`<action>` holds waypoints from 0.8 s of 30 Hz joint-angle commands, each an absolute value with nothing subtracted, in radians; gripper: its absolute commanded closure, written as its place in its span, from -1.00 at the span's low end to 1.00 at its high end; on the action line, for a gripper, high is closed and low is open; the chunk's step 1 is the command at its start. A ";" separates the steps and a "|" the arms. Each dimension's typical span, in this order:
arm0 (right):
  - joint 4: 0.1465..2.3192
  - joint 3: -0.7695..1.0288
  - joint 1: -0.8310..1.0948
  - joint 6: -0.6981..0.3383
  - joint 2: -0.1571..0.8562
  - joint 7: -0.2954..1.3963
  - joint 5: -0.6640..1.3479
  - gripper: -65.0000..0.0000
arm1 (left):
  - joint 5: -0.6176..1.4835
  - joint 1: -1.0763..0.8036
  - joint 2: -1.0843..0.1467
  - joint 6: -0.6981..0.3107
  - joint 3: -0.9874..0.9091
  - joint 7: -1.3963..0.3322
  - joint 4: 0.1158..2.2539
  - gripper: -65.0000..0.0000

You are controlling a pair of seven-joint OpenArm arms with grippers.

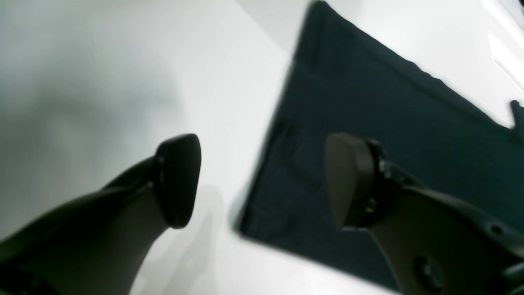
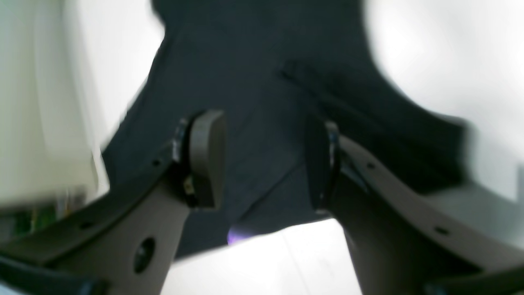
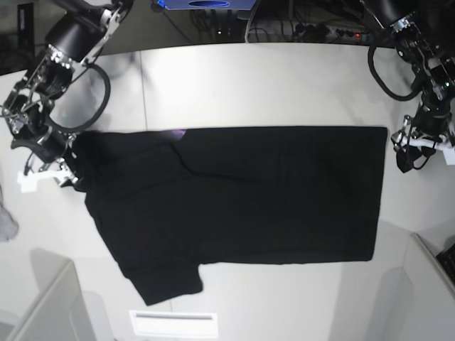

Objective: Fold the T-shirt properly
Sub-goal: 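Drag the folded shirt back toward the robot with both grippers, then release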

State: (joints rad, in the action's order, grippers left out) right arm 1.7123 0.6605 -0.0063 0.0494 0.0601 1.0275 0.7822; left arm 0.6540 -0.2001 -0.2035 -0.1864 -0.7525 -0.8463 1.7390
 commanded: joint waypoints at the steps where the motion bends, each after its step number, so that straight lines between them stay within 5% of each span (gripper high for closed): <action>1: 1.765 0.659 0.033 0.084 0.044 0.984 0.803 0.08 | 0.662 -0.211 -0.199 -0.194 -0.754 -0.839 1.762 -0.41; 4: 1.873 0.647 0.168 0.102 0.002 0.860 0.806 0.06 | 0.662 -0.255 -0.162 -0.203 -0.756 -0.835 1.753 -0.41; 10: 1.874 0.656 0.248 0.102 -0.087 0.828 0.808 -0.32 | 0.654 -0.260 -0.088 -0.331 -0.845 -0.834 1.670 -0.41; 24: 1.573 0.647 0.183 0.102 -0.058 0.694 0.805 -0.31 | 0.653 -0.199 -0.088 -0.369 -0.865 -0.834 1.521 -0.40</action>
